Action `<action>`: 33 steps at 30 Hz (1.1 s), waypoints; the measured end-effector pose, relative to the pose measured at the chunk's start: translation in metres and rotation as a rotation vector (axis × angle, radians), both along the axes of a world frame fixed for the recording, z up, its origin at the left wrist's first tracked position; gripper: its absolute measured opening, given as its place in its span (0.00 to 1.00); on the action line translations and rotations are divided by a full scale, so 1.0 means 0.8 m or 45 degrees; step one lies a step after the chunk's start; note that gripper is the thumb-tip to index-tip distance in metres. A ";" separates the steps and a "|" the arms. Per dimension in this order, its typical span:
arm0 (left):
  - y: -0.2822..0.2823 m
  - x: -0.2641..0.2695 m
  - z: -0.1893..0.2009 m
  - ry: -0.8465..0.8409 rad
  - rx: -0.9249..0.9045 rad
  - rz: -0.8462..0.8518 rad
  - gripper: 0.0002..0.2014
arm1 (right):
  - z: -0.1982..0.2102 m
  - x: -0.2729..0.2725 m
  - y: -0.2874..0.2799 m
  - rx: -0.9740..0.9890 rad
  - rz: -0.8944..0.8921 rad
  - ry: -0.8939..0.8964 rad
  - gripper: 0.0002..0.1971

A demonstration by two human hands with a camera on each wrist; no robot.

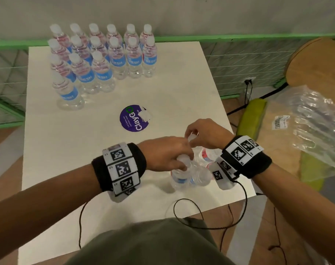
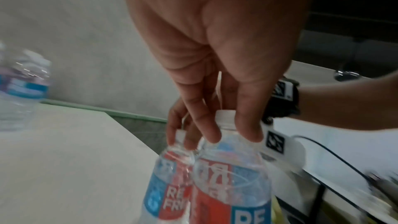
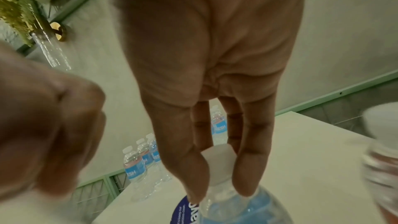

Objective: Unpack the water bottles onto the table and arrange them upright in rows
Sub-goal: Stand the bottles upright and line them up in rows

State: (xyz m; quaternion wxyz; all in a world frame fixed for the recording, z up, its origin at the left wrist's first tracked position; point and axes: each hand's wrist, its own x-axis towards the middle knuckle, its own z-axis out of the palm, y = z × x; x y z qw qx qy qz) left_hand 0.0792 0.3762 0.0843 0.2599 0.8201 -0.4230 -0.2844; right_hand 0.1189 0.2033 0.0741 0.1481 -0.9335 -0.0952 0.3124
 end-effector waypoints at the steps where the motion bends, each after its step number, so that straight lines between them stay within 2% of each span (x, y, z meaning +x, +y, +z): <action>1: 0.012 0.011 0.005 -0.004 -0.003 0.071 0.13 | 0.001 0.008 0.008 0.002 0.020 -0.002 0.12; 10: 0.137 0.099 -0.001 -0.081 0.161 0.618 0.15 | -0.010 0.090 0.086 0.094 0.165 -0.040 0.13; 14: 0.188 0.127 -0.018 -0.082 0.224 0.806 0.15 | -0.023 0.126 0.127 0.197 0.124 -0.038 0.11; 17: 0.217 0.141 -0.030 -0.085 0.243 0.891 0.15 | -0.027 0.151 0.156 0.237 0.125 -0.107 0.11; 24: 0.264 0.158 -0.055 -0.141 0.287 1.086 0.18 | -0.024 0.180 0.196 0.341 0.301 -0.129 0.13; 26: 0.269 0.158 -0.058 -0.143 0.244 1.122 0.19 | -0.027 0.184 0.203 0.349 0.271 -0.120 0.12; 30: 0.269 0.159 -0.060 -0.107 0.254 1.174 0.24 | -0.032 0.193 0.216 0.353 0.104 -0.136 0.17; 33: 0.268 0.160 -0.059 -0.172 0.278 1.189 0.19 | -0.032 0.200 0.218 0.355 0.115 -0.178 0.13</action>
